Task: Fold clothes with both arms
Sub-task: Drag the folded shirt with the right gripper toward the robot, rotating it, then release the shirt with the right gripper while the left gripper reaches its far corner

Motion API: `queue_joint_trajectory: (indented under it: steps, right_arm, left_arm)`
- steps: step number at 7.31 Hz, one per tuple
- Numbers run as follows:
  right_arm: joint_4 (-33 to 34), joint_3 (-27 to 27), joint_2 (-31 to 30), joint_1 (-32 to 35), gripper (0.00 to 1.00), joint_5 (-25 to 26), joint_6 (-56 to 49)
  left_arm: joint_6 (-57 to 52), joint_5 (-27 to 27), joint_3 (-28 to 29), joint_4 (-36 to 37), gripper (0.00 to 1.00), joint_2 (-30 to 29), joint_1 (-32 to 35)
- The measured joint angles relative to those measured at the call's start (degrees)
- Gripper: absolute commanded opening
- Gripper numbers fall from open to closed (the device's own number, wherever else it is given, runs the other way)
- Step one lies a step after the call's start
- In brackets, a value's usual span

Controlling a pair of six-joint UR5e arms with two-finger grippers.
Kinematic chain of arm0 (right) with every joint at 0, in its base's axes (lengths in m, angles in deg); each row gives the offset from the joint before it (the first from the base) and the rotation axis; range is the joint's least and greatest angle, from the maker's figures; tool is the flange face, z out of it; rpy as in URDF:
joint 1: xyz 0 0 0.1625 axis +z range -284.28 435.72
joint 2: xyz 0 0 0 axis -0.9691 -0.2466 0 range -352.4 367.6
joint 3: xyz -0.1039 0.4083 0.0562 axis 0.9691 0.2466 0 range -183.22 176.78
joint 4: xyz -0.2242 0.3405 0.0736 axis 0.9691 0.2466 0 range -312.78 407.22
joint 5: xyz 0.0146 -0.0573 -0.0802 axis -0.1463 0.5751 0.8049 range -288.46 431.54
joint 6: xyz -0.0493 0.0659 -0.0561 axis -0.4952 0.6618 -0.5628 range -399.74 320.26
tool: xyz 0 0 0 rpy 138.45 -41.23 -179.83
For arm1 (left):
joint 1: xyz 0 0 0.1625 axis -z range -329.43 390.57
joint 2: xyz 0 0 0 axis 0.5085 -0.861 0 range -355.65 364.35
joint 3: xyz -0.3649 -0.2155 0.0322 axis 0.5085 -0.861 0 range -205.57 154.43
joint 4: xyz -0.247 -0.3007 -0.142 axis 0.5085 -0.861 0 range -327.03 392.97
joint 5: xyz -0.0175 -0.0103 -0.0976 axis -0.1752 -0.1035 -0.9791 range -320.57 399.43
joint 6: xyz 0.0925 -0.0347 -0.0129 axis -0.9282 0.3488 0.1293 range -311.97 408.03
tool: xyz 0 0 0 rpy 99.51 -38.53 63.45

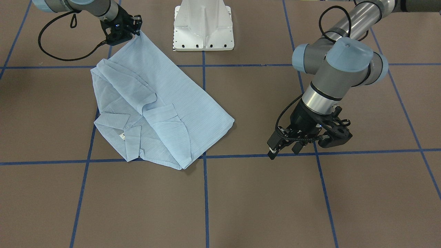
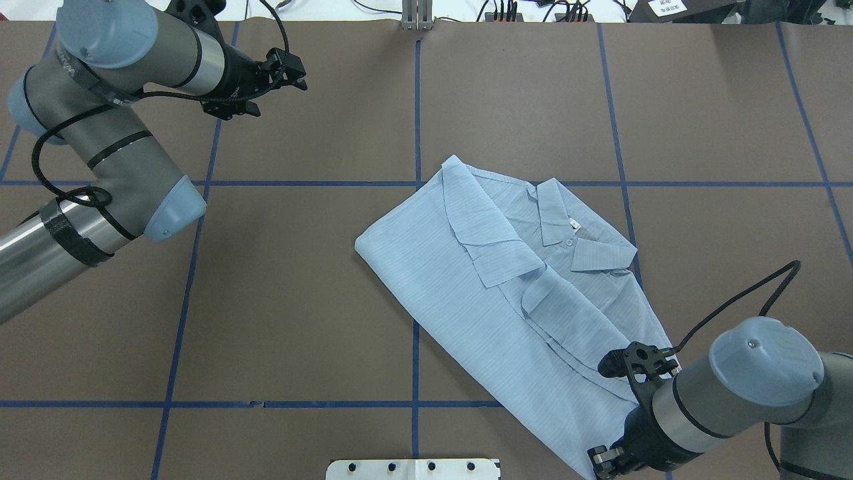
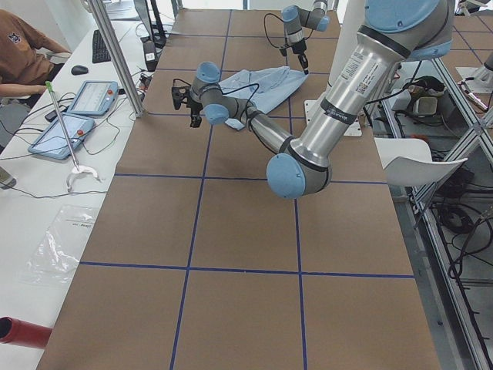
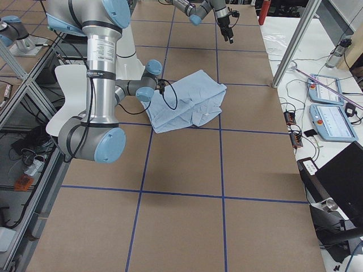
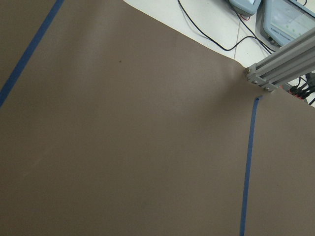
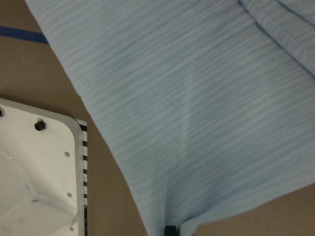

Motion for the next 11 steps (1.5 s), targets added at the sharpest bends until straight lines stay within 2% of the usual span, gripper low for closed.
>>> queue_joint_trajectory:
  steps: [2, 5, 7, 11]
  right_arm:
    - [0.0, -0.4, 1.1, 3.3, 1.00, 0.0, 0.6]
    - [-0.7, -0.4, 4.0, 19.7, 1.00, -0.7, 3.4]
    - [-2.2, -0.5, 4.6, 27.2, 1.00, -0.9, 3.7]
    - [-3.3, 0.1, 6.0, 30.4, 1.00, -1.0, 3.7]
  left_arm:
    - [-0.1, -0.1, -0.6, -0.1, 1.00, 0.0, -2.0]
    - [6.2, 0.2, -5.5, 0.4, 1.00, -0.1, -9.6]
    - [10.9, 2.7, -5.5, 0.8, 0.99, -0.1, -15.5]
    - [11.4, 8.4, -2.6, 9.4, 0.93, -1.7, -20.0]
